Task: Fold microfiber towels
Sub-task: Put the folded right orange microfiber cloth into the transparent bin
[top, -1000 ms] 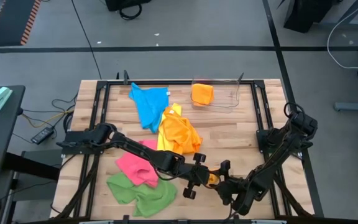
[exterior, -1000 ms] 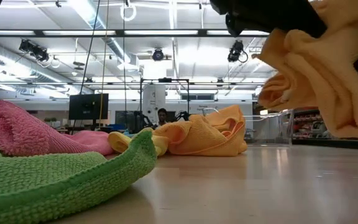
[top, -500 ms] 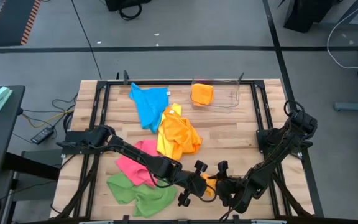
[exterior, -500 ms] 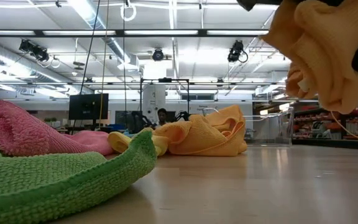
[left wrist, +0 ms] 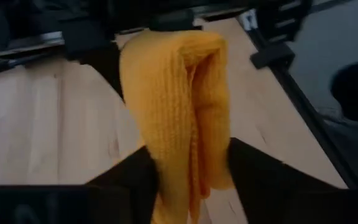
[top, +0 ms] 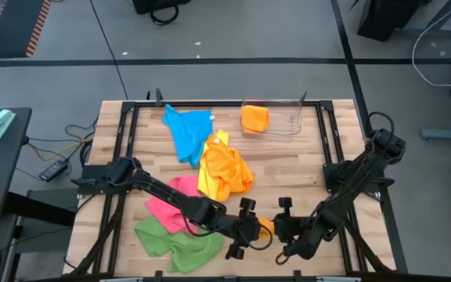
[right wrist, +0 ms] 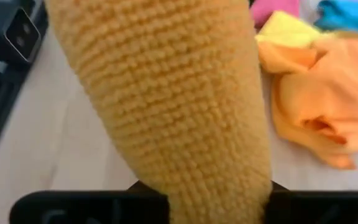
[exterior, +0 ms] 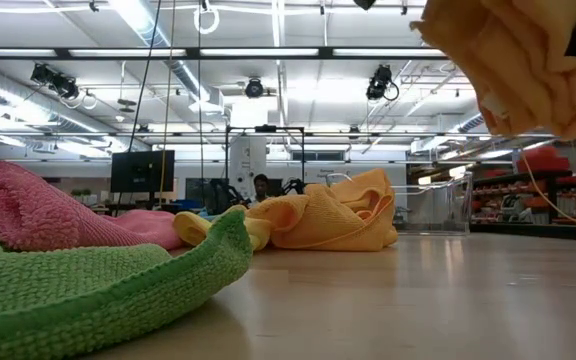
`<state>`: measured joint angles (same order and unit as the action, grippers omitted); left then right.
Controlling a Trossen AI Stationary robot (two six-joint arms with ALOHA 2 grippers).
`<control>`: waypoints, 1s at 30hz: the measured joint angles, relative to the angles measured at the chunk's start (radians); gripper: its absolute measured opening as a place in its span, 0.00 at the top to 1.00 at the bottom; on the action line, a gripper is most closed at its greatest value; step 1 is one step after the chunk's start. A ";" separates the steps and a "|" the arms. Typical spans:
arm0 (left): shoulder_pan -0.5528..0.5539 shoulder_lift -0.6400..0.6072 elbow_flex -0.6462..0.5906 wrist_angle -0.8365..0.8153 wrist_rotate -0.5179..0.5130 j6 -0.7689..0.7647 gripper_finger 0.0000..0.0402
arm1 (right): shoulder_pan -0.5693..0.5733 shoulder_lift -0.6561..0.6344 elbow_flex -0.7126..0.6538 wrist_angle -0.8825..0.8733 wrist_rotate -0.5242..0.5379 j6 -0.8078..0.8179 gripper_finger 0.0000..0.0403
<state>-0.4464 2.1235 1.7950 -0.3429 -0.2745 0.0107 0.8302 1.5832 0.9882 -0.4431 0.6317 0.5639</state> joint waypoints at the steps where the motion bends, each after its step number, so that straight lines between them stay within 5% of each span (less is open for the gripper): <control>1: -0.003 0.000 0.000 -0.002 -0.012 -0.005 0.46 | -0.005 -0.006 0.000 -0.005 -0.018 0.019 0.87; 8: 0.005 0.002 -0.001 0.015 -0.062 -0.109 0.30 | -0.061 -0.008 0.000 -0.039 -0.124 0.168 0.88; 30: 0.065 0.003 -0.001 0.107 -0.017 -0.216 0.31 | -0.085 -0.008 0.000 -0.127 -0.112 0.416 0.88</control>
<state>-0.3811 2.1265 1.7939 -0.2360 -0.2912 -0.2050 0.7456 1.5749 0.9882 -0.5703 0.5200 0.9801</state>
